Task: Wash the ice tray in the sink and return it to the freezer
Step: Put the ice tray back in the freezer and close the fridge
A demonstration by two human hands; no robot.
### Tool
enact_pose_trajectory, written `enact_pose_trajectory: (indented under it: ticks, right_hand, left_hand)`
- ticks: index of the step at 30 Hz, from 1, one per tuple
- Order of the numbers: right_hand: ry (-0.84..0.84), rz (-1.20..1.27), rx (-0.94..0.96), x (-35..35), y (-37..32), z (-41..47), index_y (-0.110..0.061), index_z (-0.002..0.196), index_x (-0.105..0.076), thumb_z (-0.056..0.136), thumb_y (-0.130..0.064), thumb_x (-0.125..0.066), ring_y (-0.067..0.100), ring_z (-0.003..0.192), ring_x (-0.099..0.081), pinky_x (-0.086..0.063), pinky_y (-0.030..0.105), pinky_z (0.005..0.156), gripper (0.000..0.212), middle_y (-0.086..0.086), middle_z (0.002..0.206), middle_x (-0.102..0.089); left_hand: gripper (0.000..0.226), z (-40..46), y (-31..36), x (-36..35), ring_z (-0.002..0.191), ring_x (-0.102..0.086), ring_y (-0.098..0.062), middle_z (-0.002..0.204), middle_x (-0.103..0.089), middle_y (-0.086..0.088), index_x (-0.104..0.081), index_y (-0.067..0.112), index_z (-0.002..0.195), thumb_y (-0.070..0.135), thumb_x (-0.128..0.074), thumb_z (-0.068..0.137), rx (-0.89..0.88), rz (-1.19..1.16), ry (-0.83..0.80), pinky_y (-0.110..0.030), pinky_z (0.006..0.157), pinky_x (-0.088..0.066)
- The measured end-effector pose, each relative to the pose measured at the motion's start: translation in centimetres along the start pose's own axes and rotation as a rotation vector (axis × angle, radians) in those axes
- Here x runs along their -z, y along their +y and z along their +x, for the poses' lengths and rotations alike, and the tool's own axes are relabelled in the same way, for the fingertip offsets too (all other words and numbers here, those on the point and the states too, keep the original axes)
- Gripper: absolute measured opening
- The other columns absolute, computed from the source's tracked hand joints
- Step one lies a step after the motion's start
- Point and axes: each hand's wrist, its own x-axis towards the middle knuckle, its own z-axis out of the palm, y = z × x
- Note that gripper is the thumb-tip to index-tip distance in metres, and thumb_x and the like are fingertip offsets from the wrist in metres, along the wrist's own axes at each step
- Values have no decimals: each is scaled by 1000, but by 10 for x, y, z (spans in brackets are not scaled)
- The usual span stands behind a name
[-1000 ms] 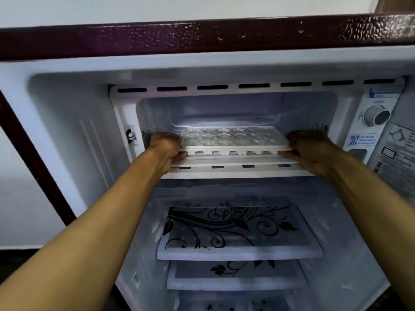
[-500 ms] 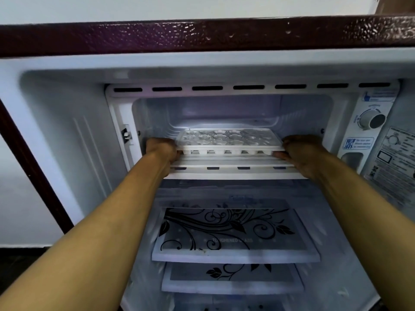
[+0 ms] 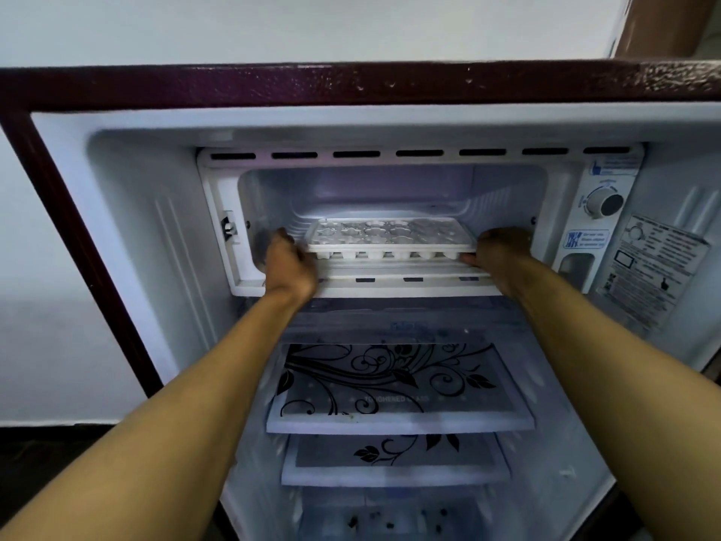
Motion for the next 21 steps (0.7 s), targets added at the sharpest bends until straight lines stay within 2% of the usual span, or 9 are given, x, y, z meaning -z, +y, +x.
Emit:
enact_pose_trajectory:
  ticks: [1, 3, 5, 7, 10, 12, 14, 17, 21]
  right_hand:
    - [48, -124, -10, -1, -1, -1, 9, 119, -52, 93, -7, -55, 26, 107, -55, -47, 23, 84, 31, 21, 131, -52]
    - [133, -203, 11, -1, -1, -12, 4, 100, -59, 95, -10, -51, 31, 110, -56, -44, 27, 89, 18, 19, 122, -58]
    - [142, -214, 95, 0, -3, -28, 4, 103, -58, 98, -8, -39, 31, 107, -56, -44, 28, 88, 22, 18, 114, -58]
    - [143, -191, 160, 4, -2, -45, 0, 107, -52, 97, -6, -36, 24, 99, -50, -39, 23, 81, 20, 13, 109, -51]
    - [118, -173, 146, 14, -5, -72, -1, 129, -43, 97, -6, -36, 26, 110, -50, -38, 21, 82, 33, 15, 131, -49]
    - [92, -148, 138, 20, -6, -87, -3, 140, -37, 95, -4, -39, 25, 108, -51, -36, 19, 81, 45, 18, 132, -49]
    - [51, -104, 128, 26, -7, -108, -4, 139, -38, 94, -1, -41, 23, 102, -49, -39, 24, 87, 46, 16, 122, -51]
    - [-44, -112, 114, 34, -9, -150, -7, 141, -36, 95, -4, -43, 27, 118, -51, -42, 37, 103, 46, 13, 134, -48]
    - [-197, -195, 169, 45, -18, -200, -7, 144, -31, 96, -5, -43, 27, 128, -44, -38, 35, 106, 49, 15, 141, -44]
  left_hand:
    - [35, -4, 1, 1, 122, -46, -40, 128, -48, -29, -39, -13, 127, -8, -36, 92, -28, 41, -12, -37, 101, -35]
    - [46, -18, 3, 4, 131, -35, -37, 138, -37, -27, -31, -12, 135, -12, -33, 89, -68, 88, -26, -28, 106, -24]
    - [58, -33, 5, 6, 138, -25, -33, 147, -26, -22, -19, -7, 145, -15, -32, 88, -86, 87, -46, -20, 110, -14]
    - [66, -52, 6, 9, 141, -22, -29, 153, -19, -17, -10, -2, 149, -15, -33, 88, -121, 86, -69, -11, 106, -9]
    - [66, -80, 9, 17, 140, -28, -23, 156, -21, -10, -13, 5, 151, -11, -33, 90, -166, 86, -98, -13, 102, -15]
    - [61, -94, 14, 24, 138, -33, -23, 155, -24, -8, -18, 7, 150, -7, -33, 92, -176, 116, -126, -17, 100, -22]
    - [57, -108, 22, 34, 132, -39, -23, 154, -28, -6, -22, 8, 148, -3, -35, 94, -185, 144, -145, -19, 92, -28]
    - [53, -133, 36, 52, 124, -46, -22, 153, -31, -3, -26, 11, 147, 1, -35, 96, -178, 156, -182, -21, 87, -32]
    - [49, -174, 42, 70, 109, -53, -20, 149, -36, -1, -30, 14, 146, 7, -37, 97, -227, 246, -291, -26, 80, -38]
